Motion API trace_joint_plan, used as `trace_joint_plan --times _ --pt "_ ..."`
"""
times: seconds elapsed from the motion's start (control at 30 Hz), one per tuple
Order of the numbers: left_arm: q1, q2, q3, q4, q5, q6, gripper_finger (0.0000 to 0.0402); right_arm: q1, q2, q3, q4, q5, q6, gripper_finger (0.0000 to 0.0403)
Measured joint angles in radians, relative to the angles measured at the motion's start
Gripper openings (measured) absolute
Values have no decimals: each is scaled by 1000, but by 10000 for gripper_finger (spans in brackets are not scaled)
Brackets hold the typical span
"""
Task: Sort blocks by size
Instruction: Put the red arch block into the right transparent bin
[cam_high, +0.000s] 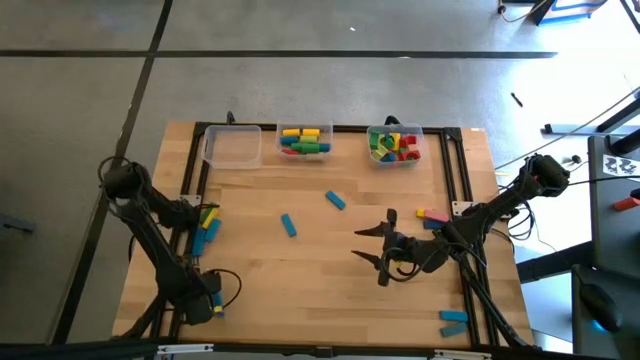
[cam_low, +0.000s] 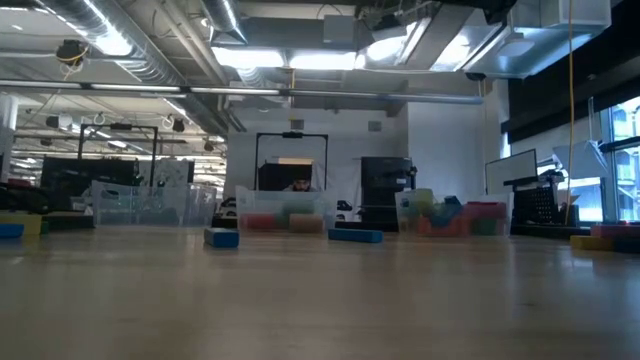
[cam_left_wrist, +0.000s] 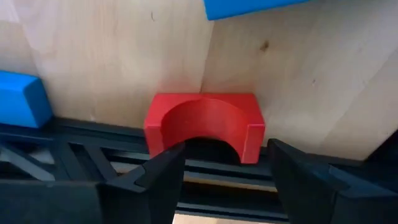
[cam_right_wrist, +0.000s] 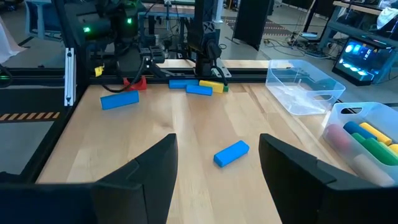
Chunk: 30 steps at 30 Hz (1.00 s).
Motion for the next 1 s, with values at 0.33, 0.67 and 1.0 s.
trace_joint_plan --times 0.33,0.67,1.0 --pt "1 83 0 57 0 49 212 0 0 0 0 1 -1 221" --pt "11 119 10 46 53 201 71 0 -5 0 -8 0 -1 221" --pt "116 42 197 -290 -5 383 31 31 -42 0 -6 -10 -1 221"
